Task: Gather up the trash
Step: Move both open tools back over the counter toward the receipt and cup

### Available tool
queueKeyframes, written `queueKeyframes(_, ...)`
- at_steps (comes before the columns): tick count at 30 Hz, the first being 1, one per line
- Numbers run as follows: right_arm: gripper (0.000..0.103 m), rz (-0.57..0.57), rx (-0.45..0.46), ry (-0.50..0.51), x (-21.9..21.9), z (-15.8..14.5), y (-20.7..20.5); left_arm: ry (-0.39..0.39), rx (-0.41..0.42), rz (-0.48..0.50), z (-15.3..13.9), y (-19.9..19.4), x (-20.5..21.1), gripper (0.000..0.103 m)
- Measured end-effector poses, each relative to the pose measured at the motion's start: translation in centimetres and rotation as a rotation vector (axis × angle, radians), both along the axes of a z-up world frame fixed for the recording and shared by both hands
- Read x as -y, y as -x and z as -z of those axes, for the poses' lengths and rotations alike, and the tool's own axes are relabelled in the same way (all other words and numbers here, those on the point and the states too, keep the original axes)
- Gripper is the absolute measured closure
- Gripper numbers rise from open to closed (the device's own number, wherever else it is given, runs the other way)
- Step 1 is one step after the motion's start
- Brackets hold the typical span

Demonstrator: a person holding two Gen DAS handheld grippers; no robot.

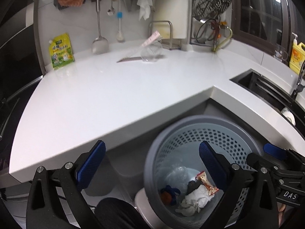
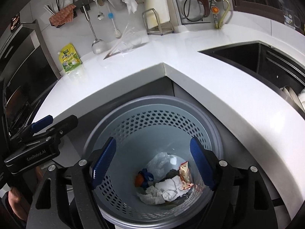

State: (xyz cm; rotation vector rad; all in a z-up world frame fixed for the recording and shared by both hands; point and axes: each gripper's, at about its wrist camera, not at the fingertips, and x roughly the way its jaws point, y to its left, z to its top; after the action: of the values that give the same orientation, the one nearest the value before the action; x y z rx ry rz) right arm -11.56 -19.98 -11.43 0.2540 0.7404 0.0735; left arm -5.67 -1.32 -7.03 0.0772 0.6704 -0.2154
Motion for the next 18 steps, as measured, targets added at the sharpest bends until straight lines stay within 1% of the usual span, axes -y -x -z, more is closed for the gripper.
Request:
queueKeyframes(7, 0.025, 0.005, 0.018, -0.048, 0.5, -1.3, -1.7, 0.03, 0.043, -0.017, -2.2, -1.3, -1.9, 0.006)
queueKeyframes(13, 0.025, -0.017, 0.045, -0.008, -0.5, -3.2, -3.8, 0.069, 0.073, -0.036, -4.5, -3.8, -4.0, 0.006)
queueKeyframes(18, 0.024, -0.032, 0.076, 0.002, -0.9, -4.9, -6.1, 0.075, 0.11, -0.052, -6.6, -6.3, -5.5, 0.006)
